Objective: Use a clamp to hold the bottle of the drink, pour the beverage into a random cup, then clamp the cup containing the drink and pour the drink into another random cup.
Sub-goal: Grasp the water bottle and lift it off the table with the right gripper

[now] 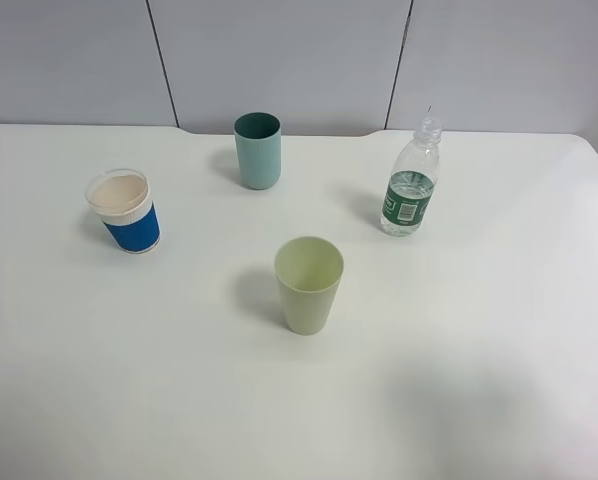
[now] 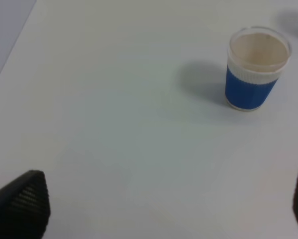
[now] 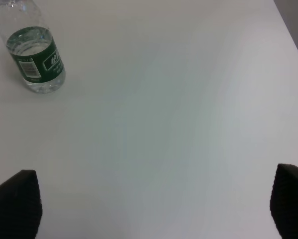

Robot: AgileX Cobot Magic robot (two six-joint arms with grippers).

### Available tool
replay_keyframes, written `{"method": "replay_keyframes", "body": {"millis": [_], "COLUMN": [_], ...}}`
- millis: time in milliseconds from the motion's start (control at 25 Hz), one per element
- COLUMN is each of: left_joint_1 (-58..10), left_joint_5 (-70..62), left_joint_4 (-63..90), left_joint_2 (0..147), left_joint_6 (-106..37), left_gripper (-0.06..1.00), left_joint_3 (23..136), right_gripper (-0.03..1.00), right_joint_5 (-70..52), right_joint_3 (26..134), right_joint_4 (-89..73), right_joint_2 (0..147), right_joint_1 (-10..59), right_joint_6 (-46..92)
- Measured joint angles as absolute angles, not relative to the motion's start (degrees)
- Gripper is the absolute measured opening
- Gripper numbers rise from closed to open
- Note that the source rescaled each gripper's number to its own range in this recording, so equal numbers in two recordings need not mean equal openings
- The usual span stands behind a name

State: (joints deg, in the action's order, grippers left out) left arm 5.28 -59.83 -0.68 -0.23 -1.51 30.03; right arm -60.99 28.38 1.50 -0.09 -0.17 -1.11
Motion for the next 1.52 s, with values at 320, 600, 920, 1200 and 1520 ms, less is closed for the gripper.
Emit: {"method": "replay_keyframes", "body": {"millis": [320,600,920,1200,1520], "left_joint_1": [5.3,5.3,5.3,5.3,5.3], "left_joint_5": [-59.8,-59.8,-59.8,-59.8,-59.8], "left_joint_4": [-0.7,-0.7,-0.7,-0.7,-0.7], "left_joint_2": [-0.2,-0.2,-0.2,-0.2,-0.2], "left_joint_6": [-1.5,-1.5,-1.5,-1.5,-1.5], "left_gripper": [0.98,0.98,0.98,0.98,0.98], "left_joint_3": [30.0,30.0,30.0,30.0,30.0], "right_gripper": [0.8,0.8,0.8,0.8,0.8], "right_joint_5": [-60.5,-50.4,-35.7,-25.1,-9.3], "right_joint_3": [28.6,29.7,29.7,29.7,29.7], "right_joint_4": [1.4,-0.6,-1.0,-0.8,0.7], "right_joint_2": [0.4,12.6,30.0,47.7,64.7], "right_joint_1": [-0.2,-0.2,-0.2,0.7,9.5], "right_joint_6": [-1.1,-1.1,-1.1,-1.1,-1.1]}}
